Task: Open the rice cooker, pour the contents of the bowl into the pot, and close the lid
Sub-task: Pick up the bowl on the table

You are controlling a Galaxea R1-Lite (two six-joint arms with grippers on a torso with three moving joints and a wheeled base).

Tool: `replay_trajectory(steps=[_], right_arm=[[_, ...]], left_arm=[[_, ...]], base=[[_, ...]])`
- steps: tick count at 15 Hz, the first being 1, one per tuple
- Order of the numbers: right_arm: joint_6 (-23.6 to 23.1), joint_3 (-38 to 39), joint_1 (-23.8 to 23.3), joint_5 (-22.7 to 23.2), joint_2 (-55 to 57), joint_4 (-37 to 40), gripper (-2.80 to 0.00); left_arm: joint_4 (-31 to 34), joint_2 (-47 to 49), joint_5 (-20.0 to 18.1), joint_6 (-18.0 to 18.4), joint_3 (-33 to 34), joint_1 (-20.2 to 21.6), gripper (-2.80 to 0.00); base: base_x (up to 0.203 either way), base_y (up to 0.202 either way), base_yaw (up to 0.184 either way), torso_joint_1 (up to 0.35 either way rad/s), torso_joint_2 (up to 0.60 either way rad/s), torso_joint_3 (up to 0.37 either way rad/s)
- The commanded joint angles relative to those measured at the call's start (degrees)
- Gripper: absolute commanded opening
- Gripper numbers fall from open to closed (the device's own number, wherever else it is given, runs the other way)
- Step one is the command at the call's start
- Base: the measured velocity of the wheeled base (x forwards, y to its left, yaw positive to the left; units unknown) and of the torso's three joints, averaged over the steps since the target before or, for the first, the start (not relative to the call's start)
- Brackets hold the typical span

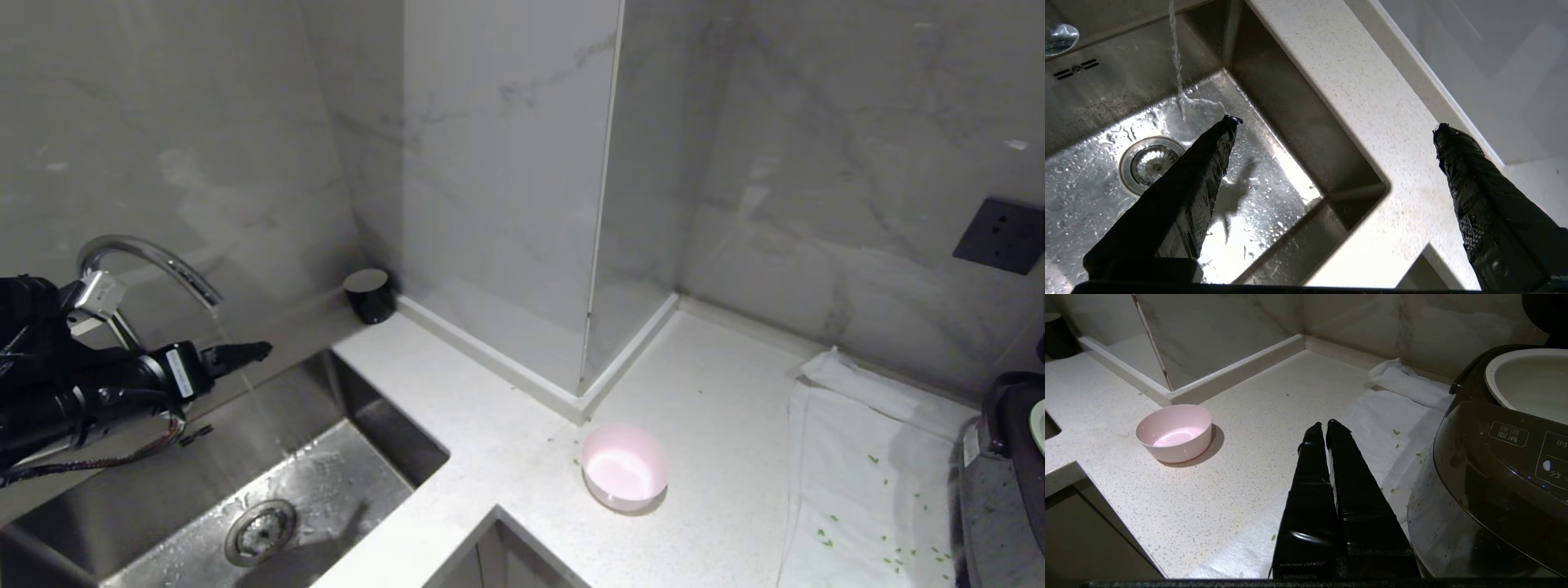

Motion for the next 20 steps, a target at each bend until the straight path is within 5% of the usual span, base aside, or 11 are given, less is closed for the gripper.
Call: replay_trajectory(steps=[1, 6, 11, 12, 15, 20], right_arm=[[0.0, 0.1, 0.1, 0.0, 0.0, 0.0, -2.80], [0.0, 0.1, 0.1, 0.0, 0.0, 0.0, -2.80], [0.0, 0.1, 0.0, 0.0, 0.0, 0.0, -2.80], [0.0, 0.1, 0.0, 0.0, 0.0, 0.0, -2.80], [0.0, 0.1, 0.1, 0.0, 0.0, 0.0, -2.80], [0.0, 0.1, 0.0, 0.0, 0.0, 0.0, -2.80]], left_arm=[[-0.2, -7.2, 0.1, 1.8, 3.9, -1.3, 0.00], [-0.2, -19.9, 0.8, 3.8, 10.8, -1.2, 0.00], [0.2, -36.3, 7.3, 11.4, 17.7, -1.3, 0.00], [0.4, -39.4, 7.6, 11.7, 19.2, -1.2, -2.80], [1.7, -46.3, 10.0, 12.3, 21.6, -0.6, -2.80], [8.0, -58.7, 11.8, 18.2, 22.6, -0.3, -2.80]], base=[[0.000, 0.000, 0.000, 0.000, 0.00, 0.000], [0.000, 0.000, 0.000, 0.000, 0.00, 0.000], [0.000, 0.000, 0.000, 0.000, 0.00, 0.000], [0.000, 0.000, 0.000, 0.000, 0.00, 0.000], [0.000, 0.000, 0.000, 0.000, 0.00, 0.000], [0.000, 0.000, 0.000, 0.000, 0.00, 0.000]])
